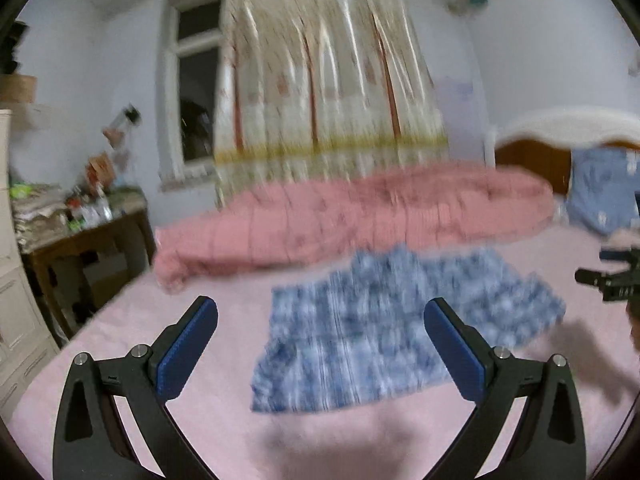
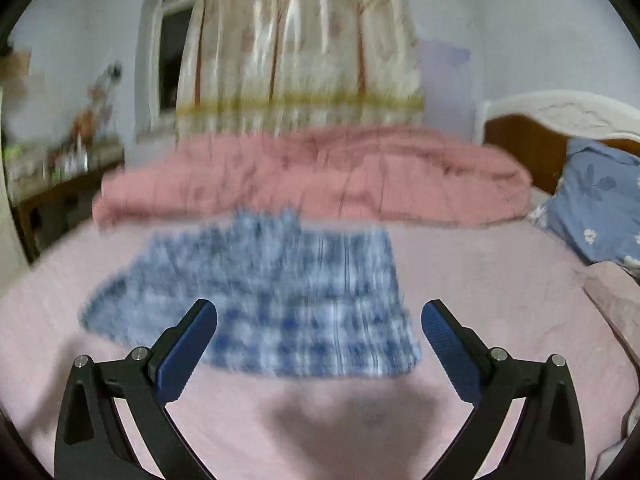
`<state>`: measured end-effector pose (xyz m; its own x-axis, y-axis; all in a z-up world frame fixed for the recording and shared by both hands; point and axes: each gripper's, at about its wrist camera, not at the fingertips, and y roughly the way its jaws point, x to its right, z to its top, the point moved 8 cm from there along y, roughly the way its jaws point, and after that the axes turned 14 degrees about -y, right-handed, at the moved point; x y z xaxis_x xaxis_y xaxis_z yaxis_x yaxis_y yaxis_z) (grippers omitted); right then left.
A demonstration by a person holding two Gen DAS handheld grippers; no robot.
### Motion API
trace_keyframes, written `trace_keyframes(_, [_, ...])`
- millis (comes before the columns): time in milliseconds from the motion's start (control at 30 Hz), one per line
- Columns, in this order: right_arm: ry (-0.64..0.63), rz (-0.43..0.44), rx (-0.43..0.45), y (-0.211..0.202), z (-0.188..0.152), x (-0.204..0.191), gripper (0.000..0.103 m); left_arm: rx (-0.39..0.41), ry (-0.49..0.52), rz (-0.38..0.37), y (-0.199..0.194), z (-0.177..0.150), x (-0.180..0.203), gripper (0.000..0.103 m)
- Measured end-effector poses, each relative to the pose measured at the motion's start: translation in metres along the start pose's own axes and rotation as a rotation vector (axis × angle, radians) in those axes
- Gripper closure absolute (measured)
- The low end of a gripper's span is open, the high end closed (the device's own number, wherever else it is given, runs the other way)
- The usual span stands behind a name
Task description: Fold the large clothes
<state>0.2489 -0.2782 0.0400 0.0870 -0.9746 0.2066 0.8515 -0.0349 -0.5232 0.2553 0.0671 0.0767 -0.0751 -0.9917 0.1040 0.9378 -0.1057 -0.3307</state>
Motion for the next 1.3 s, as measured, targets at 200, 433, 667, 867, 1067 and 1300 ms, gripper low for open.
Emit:
trace_keyframes(200, [0.033,0.009,-0.137,0.068,-0.037,0.000,0.000,-0.137,0.031,0.055,0.070,-0.047,-0.002,0.000])
trace_keyframes(433, [0.036,-0.089,-0.187,0.099,-0.054,0.008,0.000,-0.166,0.100,0.064,0.101,-0.073,0.002,0.000])
trace_keyframes(667, [-0.019,-0.069,-0.237,0.114,-0.068,0.001,0.000,-0.187,0.203,0.056,0.112,-0.095,0.017,0.000])
trace_keyframes(867, [-0.137,0.186,-0.342,0.120,-0.085,-0.031,0.000,-0.327,0.229,0.042,0.133,-0.117,0.016,0.000])
trace_keyframes(1067, [-0.266,0.156,-0.452,0.139,-0.095,-0.037,0.000,-0.553,0.278,-0.024,0.154,-0.156,0.021,0.000])
trace_keyframes(1300, [-0.369,0.052,-0.472,0.170,-0.087,-0.031,0.000,-0.494,0.373,0.103,0.178,-0.158,0.015,0.000])
